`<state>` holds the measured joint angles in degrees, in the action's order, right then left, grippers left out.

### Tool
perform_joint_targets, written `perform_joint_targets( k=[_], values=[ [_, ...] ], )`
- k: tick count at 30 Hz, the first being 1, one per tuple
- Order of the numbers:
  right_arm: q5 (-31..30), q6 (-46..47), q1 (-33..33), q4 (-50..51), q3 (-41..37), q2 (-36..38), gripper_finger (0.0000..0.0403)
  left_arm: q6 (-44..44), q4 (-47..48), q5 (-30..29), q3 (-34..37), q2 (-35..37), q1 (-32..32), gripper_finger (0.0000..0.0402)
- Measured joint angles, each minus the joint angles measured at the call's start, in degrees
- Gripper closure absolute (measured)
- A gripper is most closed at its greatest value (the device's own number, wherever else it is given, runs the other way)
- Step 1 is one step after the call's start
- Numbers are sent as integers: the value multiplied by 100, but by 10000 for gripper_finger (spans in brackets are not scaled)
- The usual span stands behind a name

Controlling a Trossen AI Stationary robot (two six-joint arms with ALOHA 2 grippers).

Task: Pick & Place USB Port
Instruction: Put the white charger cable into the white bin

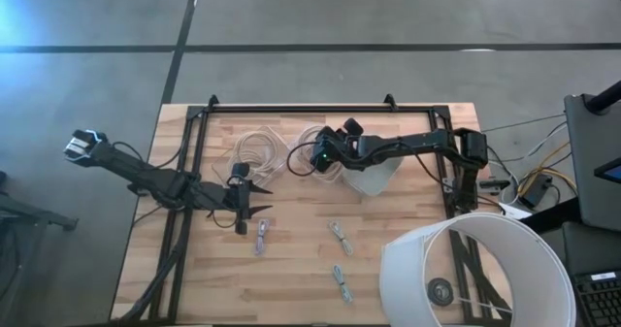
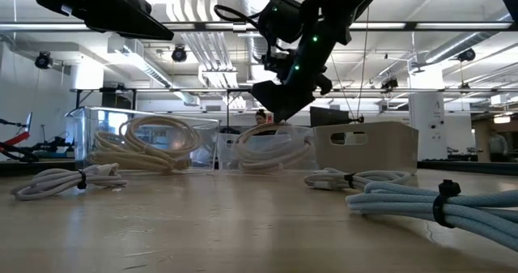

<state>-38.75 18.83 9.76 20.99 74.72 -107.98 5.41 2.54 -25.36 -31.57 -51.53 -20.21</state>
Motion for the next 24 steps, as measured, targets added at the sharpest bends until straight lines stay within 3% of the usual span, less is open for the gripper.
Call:
perform_joint_targets(
  k=[6, 14, 24],
  values=[
    [20, -276, -53, 163, 164, 0, 258, -1, 0, 0, 0, 0, 0, 234],
    [102, -330, -467, 1245, 967, 0, 255, -2, 3, 0, 0, 0, 0, 234],
    [1896, 397, -959, 1879, 1308, 0, 257, -2, 5, 0, 0, 0, -1, 234]
  ],
)
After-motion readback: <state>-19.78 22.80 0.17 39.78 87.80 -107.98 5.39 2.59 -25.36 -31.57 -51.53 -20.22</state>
